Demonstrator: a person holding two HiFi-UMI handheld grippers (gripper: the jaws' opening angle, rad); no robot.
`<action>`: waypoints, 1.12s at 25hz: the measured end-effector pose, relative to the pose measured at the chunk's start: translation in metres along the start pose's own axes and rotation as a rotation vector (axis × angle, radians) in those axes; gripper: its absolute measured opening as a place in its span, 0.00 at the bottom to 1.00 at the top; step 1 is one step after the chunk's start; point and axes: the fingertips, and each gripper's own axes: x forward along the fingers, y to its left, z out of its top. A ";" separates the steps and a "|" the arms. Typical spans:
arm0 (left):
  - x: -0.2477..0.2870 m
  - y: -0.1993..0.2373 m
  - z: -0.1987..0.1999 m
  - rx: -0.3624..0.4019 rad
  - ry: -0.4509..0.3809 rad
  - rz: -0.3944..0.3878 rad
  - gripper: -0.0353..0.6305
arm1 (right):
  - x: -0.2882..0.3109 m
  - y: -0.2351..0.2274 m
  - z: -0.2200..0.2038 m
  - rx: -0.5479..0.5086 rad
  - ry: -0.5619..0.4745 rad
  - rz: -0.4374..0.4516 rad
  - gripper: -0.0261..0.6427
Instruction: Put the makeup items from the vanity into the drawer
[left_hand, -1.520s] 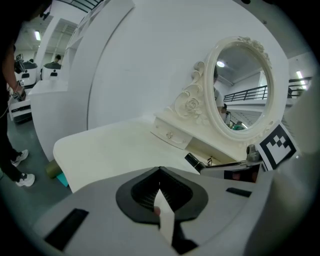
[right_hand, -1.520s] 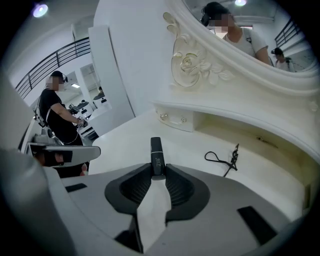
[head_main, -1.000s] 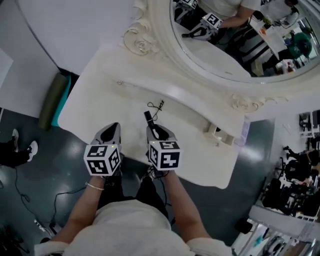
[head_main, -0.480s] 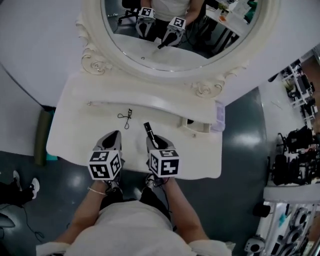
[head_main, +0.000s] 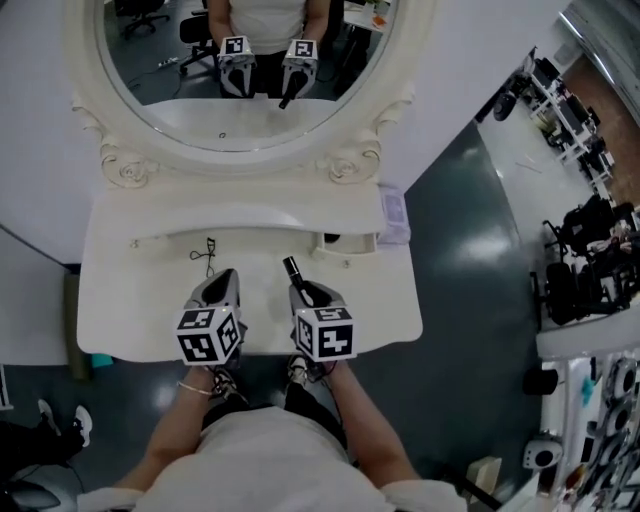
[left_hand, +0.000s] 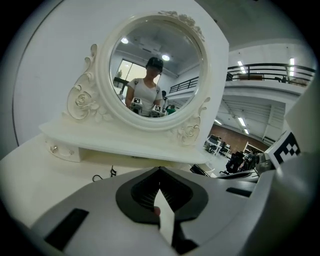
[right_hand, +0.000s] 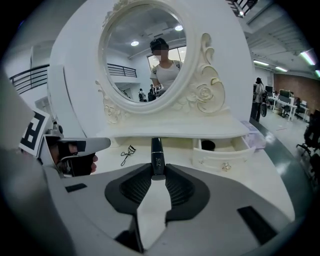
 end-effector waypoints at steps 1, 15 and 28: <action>0.005 -0.007 -0.001 0.002 0.005 -0.009 0.06 | -0.002 -0.007 -0.001 0.005 0.000 -0.008 0.18; 0.066 -0.063 -0.011 0.000 0.052 -0.063 0.06 | -0.007 -0.087 0.005 0.042 0.045 -0.074 0.18; 0.122 -0.086 -0.020 -0.025 0.095 -0.072 0.06 | 0.012 -0.136 0.013 0.014 0.177 -0.060 0.18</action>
